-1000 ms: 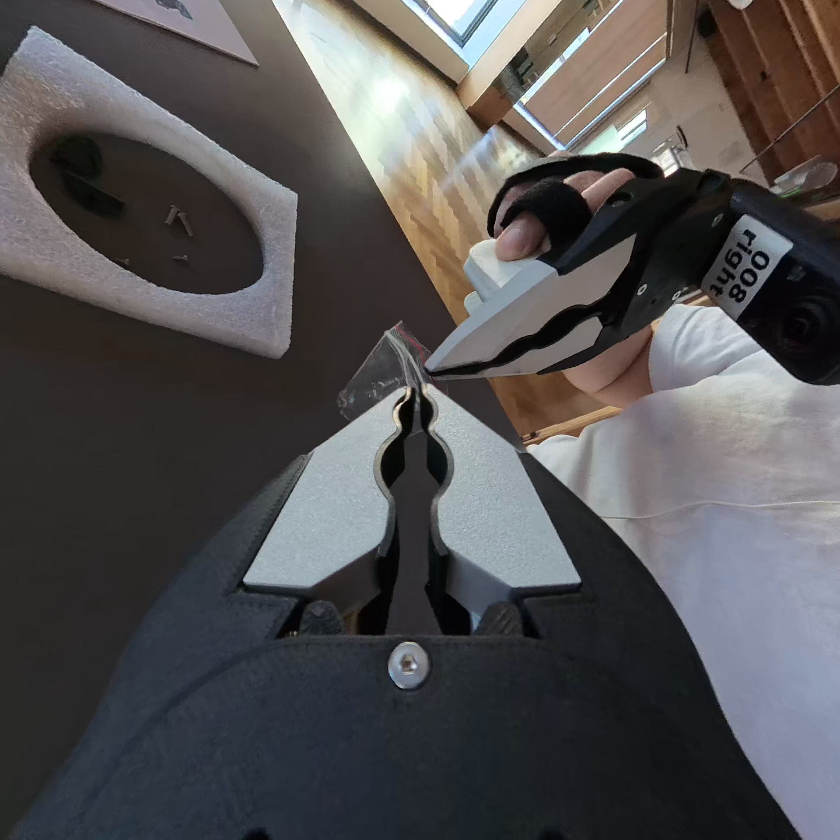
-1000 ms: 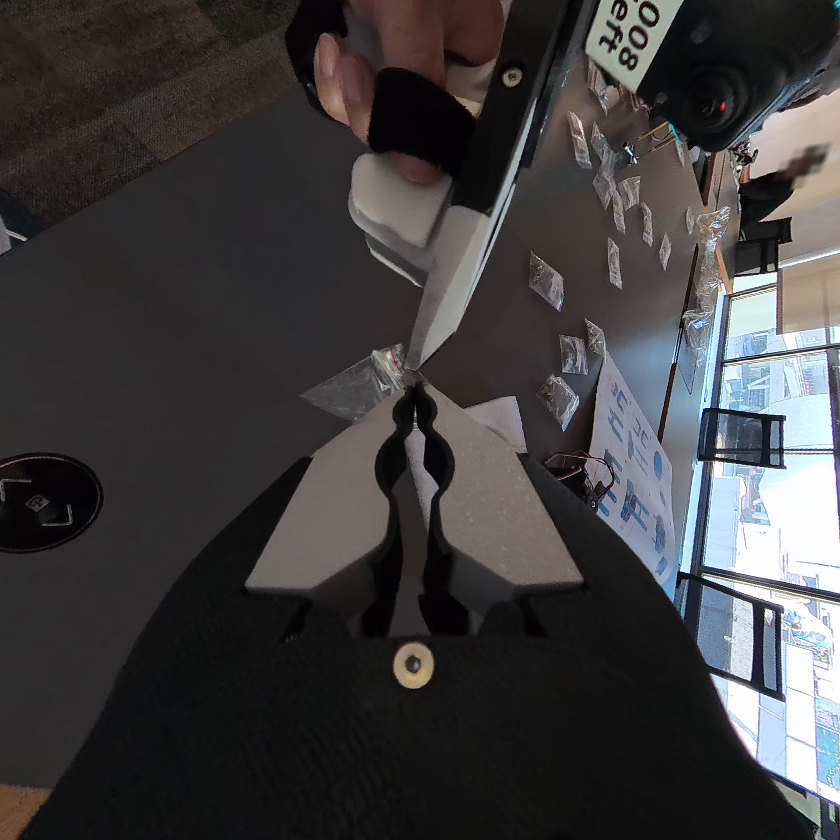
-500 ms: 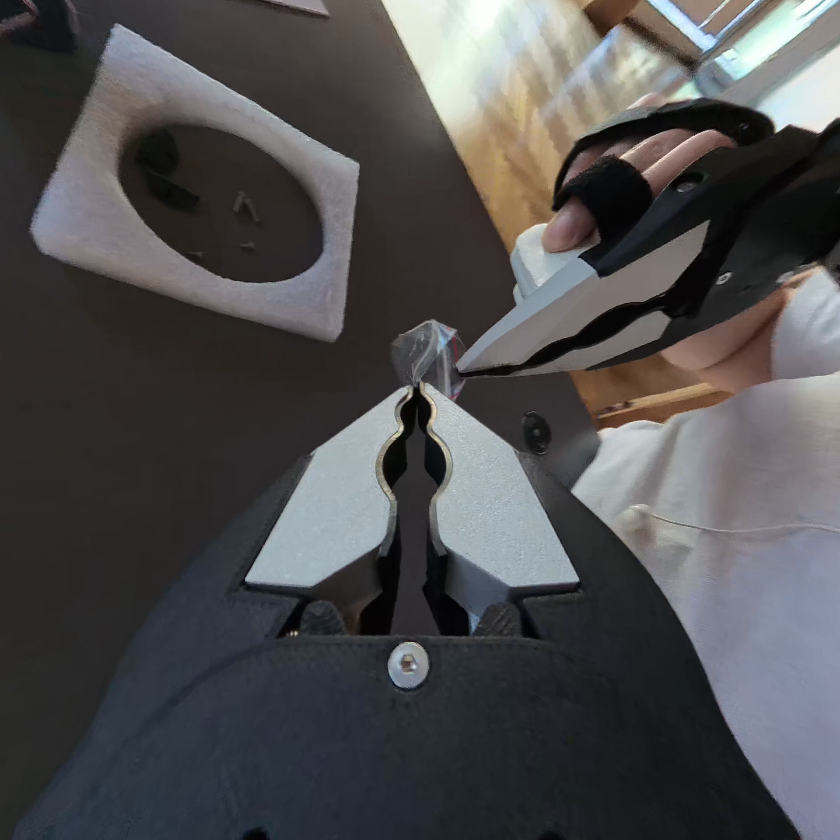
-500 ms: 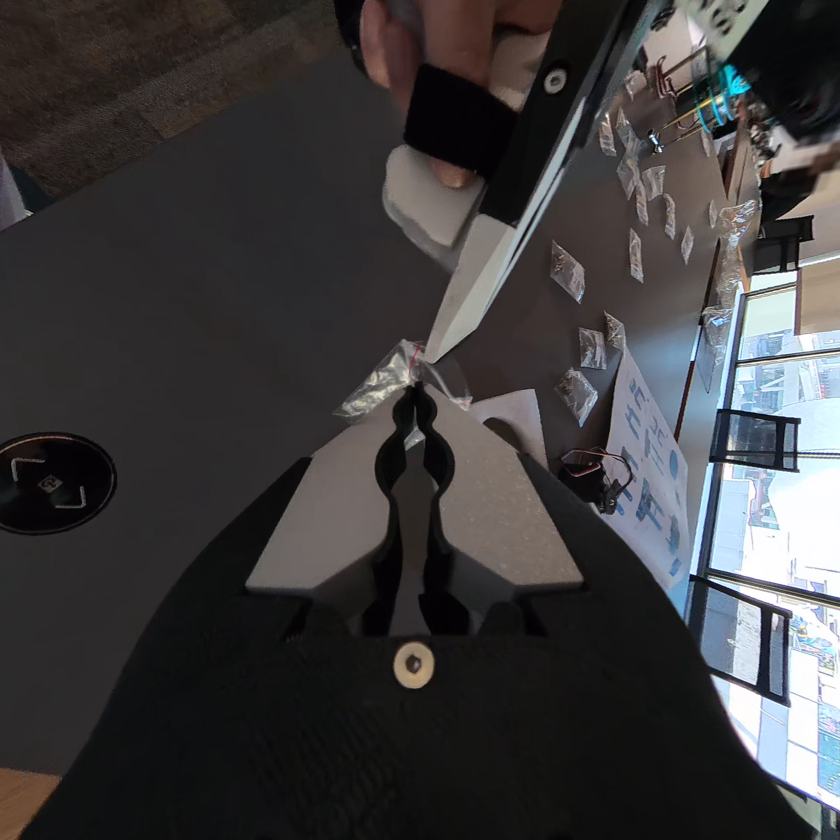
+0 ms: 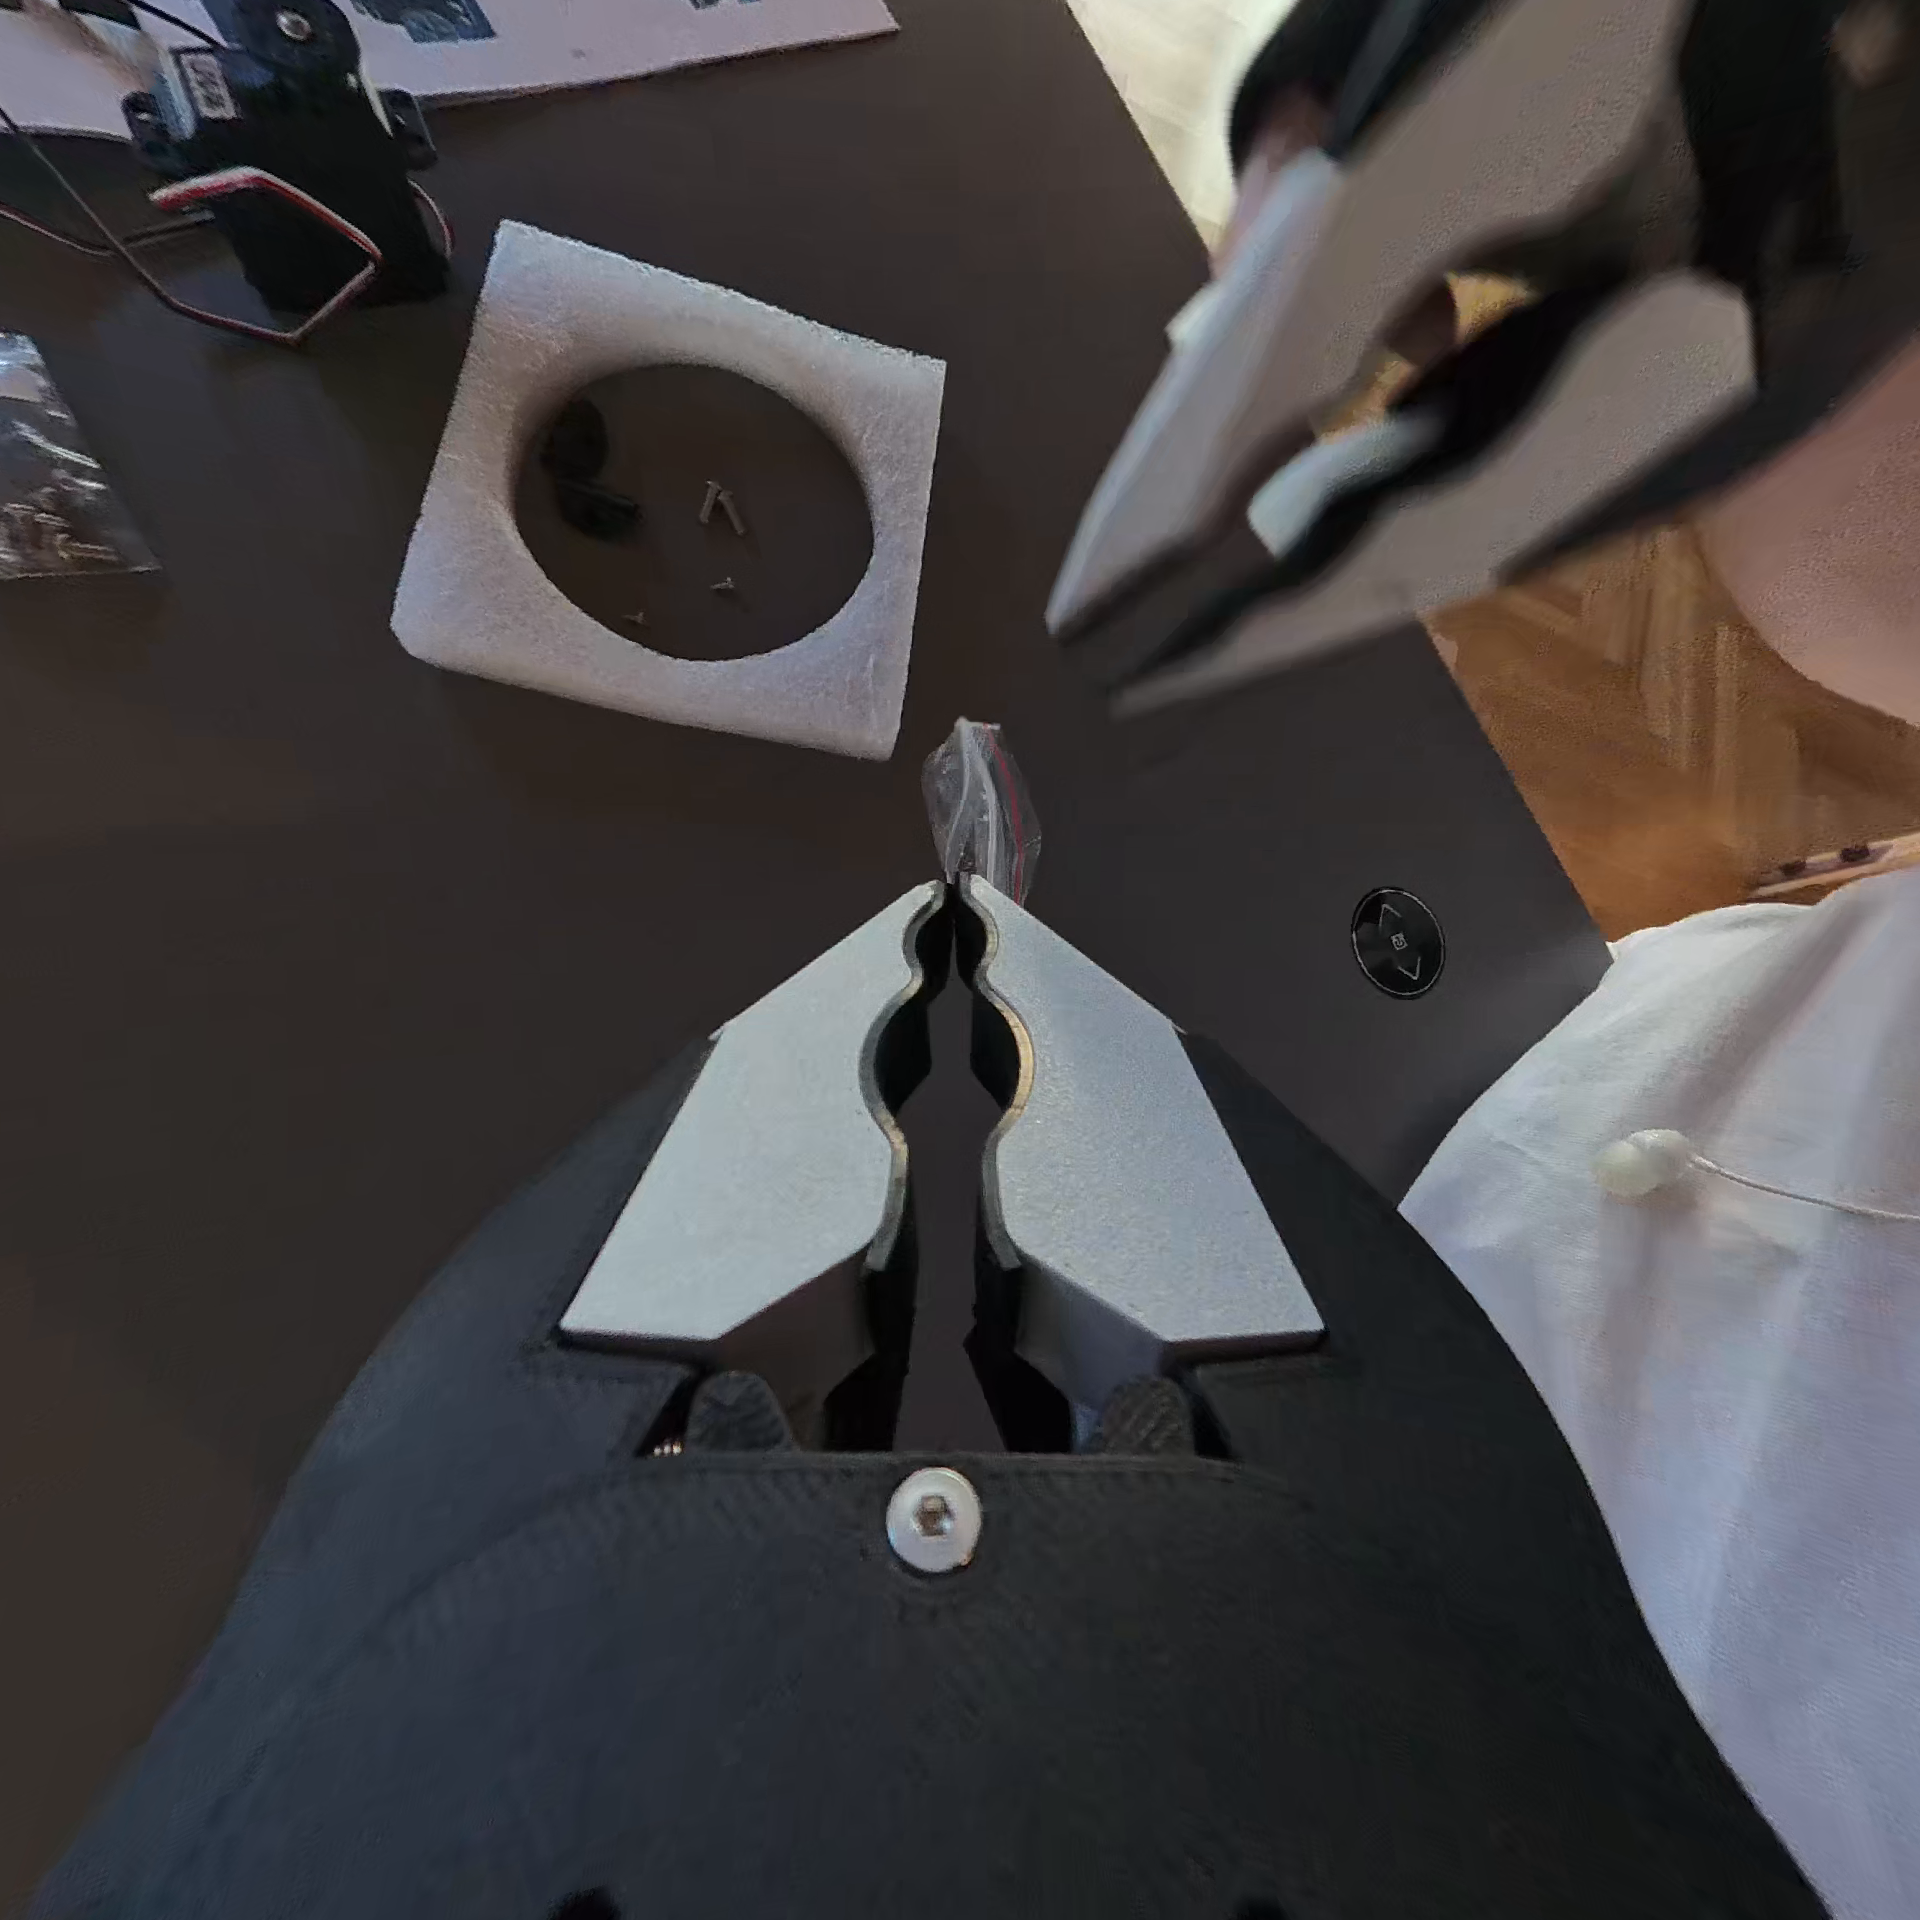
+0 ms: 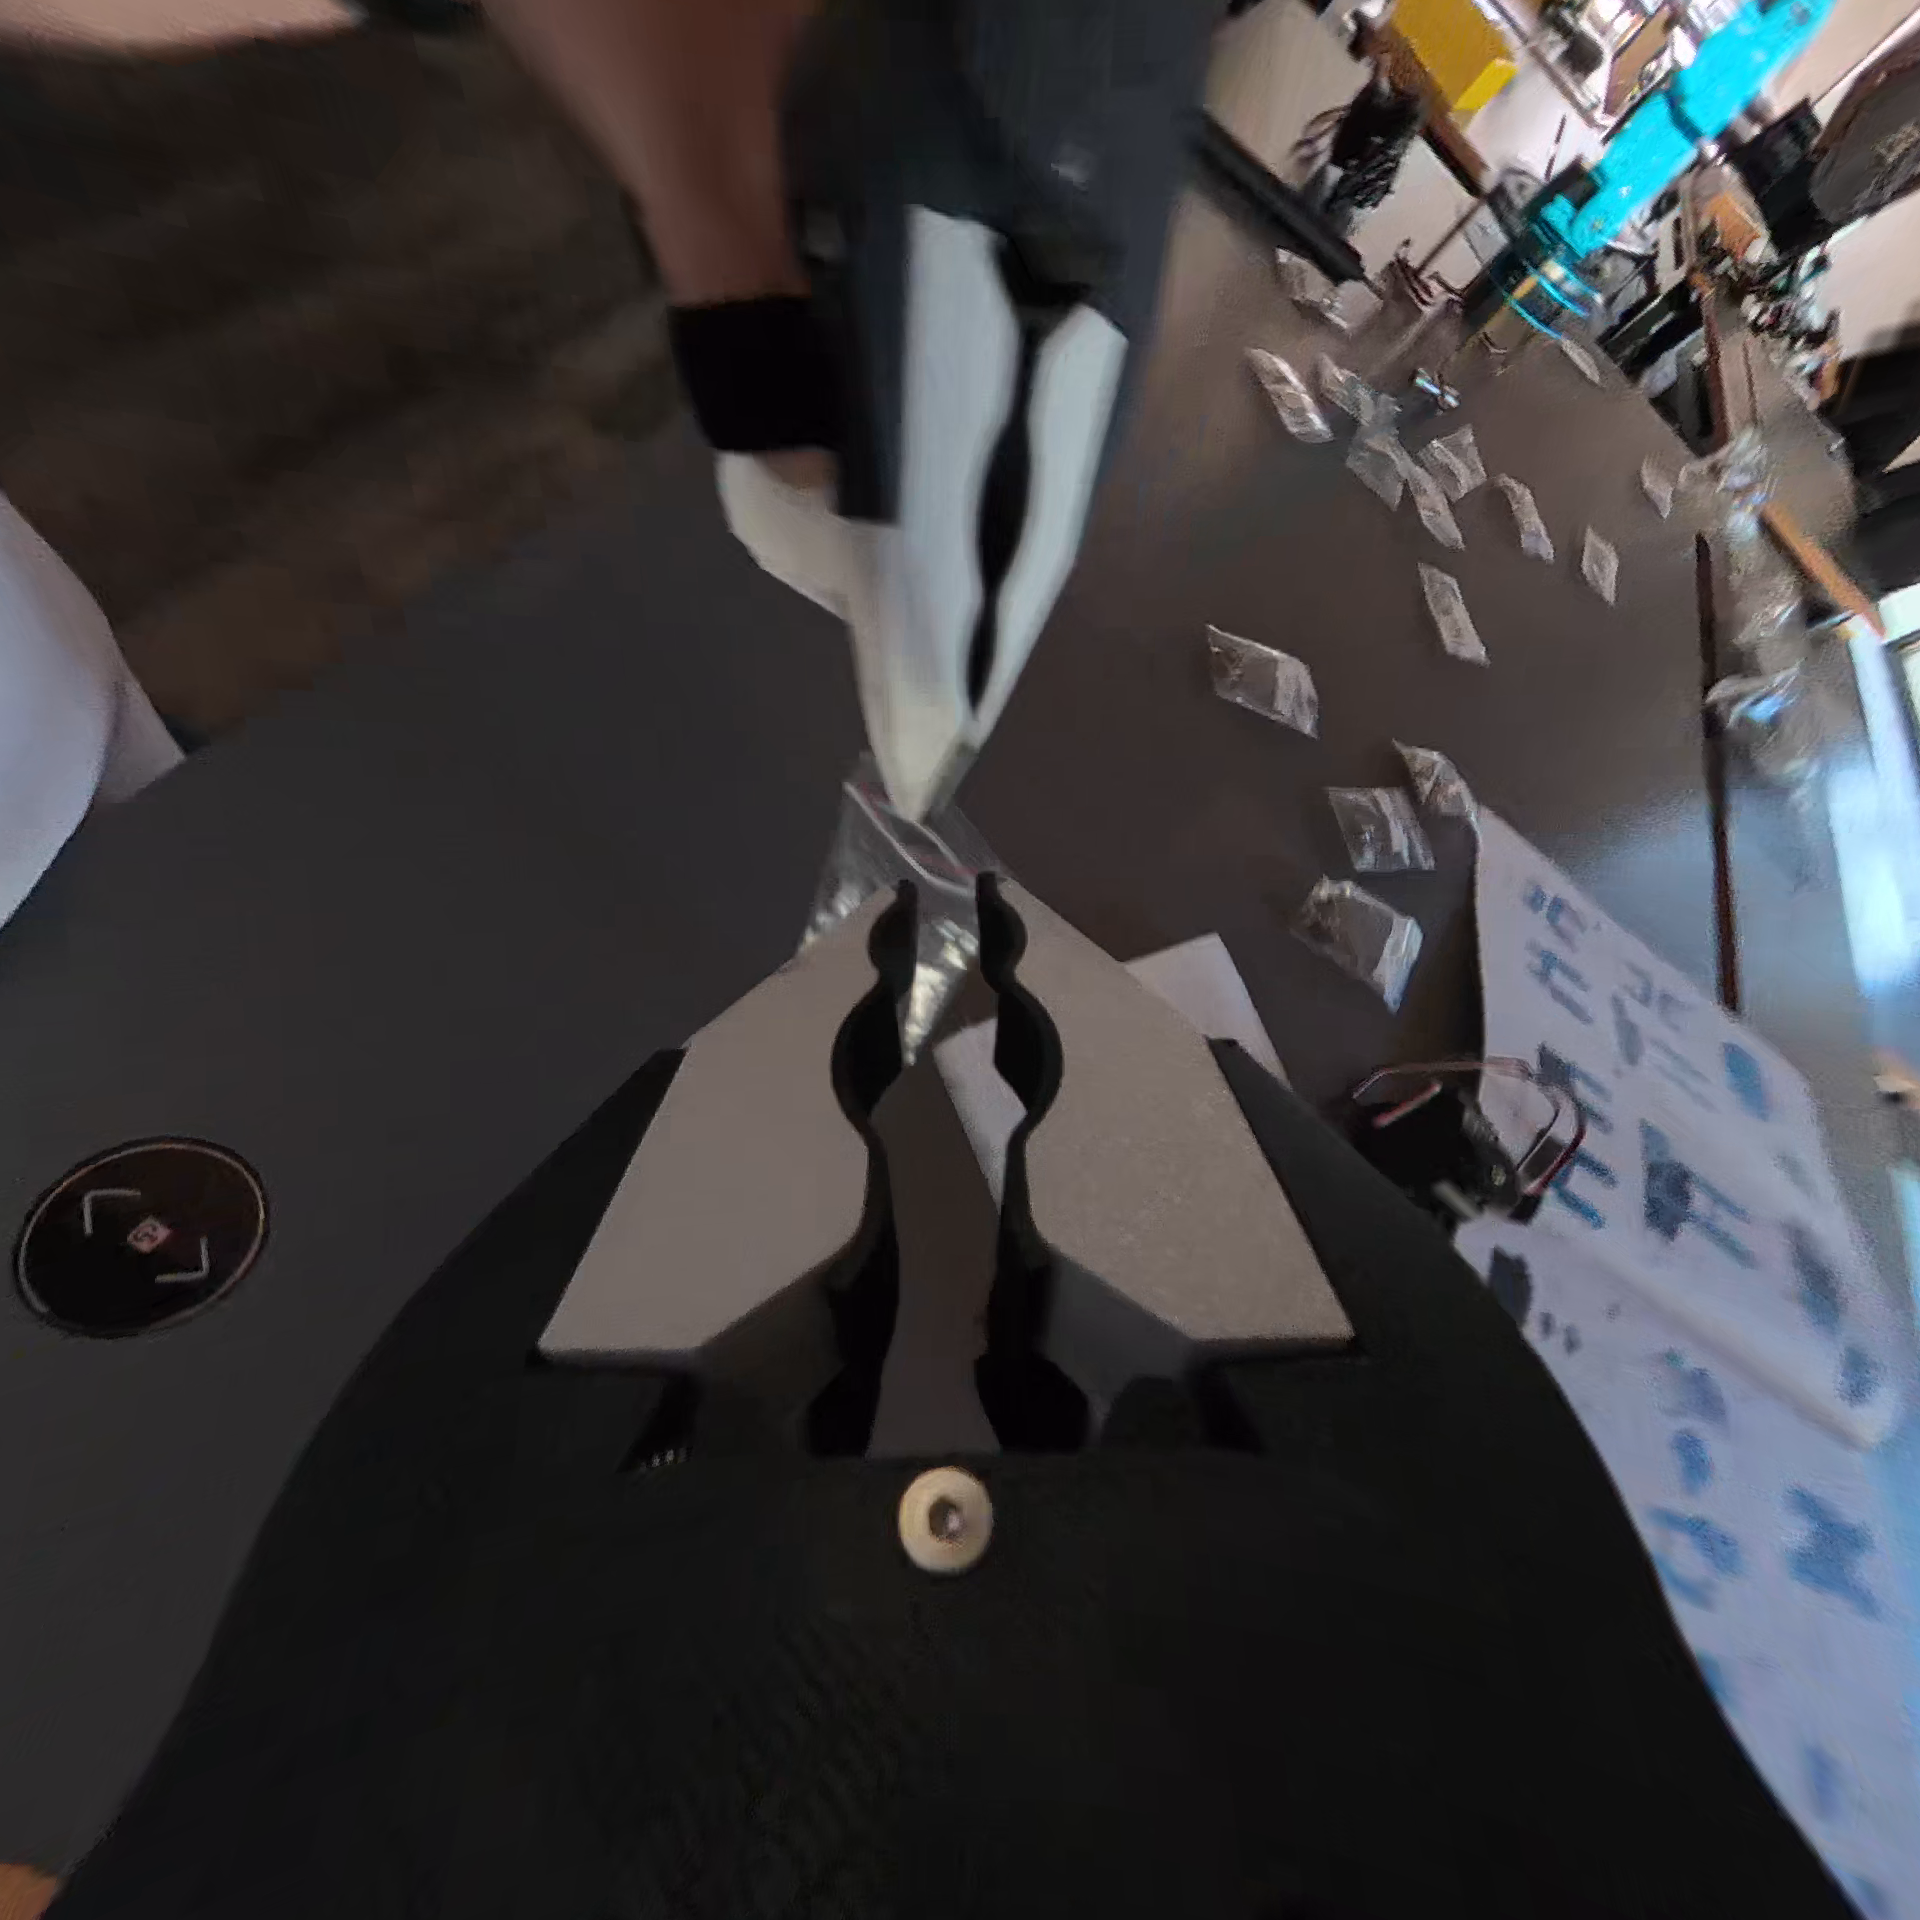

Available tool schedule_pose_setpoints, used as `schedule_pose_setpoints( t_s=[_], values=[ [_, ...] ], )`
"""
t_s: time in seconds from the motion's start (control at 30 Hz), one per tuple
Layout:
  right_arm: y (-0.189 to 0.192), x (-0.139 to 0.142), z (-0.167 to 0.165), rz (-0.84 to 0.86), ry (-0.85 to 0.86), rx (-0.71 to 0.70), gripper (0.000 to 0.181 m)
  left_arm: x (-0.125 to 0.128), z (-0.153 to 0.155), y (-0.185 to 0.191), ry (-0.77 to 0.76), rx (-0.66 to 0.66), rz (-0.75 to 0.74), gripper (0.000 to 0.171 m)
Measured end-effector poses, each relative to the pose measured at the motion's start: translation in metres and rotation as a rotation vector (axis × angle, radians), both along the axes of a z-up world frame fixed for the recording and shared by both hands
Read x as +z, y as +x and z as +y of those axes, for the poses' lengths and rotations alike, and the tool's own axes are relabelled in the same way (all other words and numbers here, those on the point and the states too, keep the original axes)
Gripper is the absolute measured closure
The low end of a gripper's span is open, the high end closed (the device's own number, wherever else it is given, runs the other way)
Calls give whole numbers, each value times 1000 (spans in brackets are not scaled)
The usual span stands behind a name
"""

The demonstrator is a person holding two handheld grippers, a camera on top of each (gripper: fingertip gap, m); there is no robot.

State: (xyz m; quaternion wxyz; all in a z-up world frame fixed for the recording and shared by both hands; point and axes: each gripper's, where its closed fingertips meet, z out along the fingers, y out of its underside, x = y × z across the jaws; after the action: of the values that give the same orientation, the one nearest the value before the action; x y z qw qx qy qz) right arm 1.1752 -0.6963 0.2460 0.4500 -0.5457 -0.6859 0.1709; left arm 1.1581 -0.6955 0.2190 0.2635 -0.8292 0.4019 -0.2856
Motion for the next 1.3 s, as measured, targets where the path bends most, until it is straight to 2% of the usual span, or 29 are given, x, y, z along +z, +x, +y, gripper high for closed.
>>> schedule_pose_setpoints(
  t_s=[0.1, 0.2, 0.27, 0.37, 0.6, 0.73, 0.97, 1.07, 1.13, 1.2, 1.23, 1.3],
  values=[
    [29, -6, 47, 28, -188, -80, 172, 7, 1, -7, 14, 13, 3, 171],
    [54, -43, 99, -113, -267, -170, 172, 13, 3, -13, 27, 28, 11, 171],
    [53, -55, 112, -140, -340, -169, 172, 16, 4, -17, 31, 39, 19, 171],
    [41, -60, 114, -137, -452, -145, 172, 17, 3, -25, 32, 59, 28, 171],
    [40, -76, 112, -246, -515, -102, 172, 15, 0, -34, 10, 89, 19, 171],
    [46, -85, 112, -318, -500, -108, 171, 15, 3, -37, 14, 100, 23, 171],
    [46, -83, 113, -314, -474, -115, 178, 17, 14, -44, 46, 122, 69, 171],
    [41, -59, 110, -217, -410, -135, 179, 18, 17, -44, 49, 123, 91, 171],
    [21, -13, 92, -68, -332, -108, 179, 19, 19, -41, 43, 120, 99, 171],
    [-8, 38, 55, 96, -242, -15, 179, 18, 21, -37, 31, 113, 117, 171],
    [-19, 52, 40, 123, -179, 20, 179, 18, 22, -34, 23, 105, 125, 171],
    [-30, 53, 28, 54, -37, 35, 179, 17, 23, -27, 7, 89, 134, 171]
  ],
)
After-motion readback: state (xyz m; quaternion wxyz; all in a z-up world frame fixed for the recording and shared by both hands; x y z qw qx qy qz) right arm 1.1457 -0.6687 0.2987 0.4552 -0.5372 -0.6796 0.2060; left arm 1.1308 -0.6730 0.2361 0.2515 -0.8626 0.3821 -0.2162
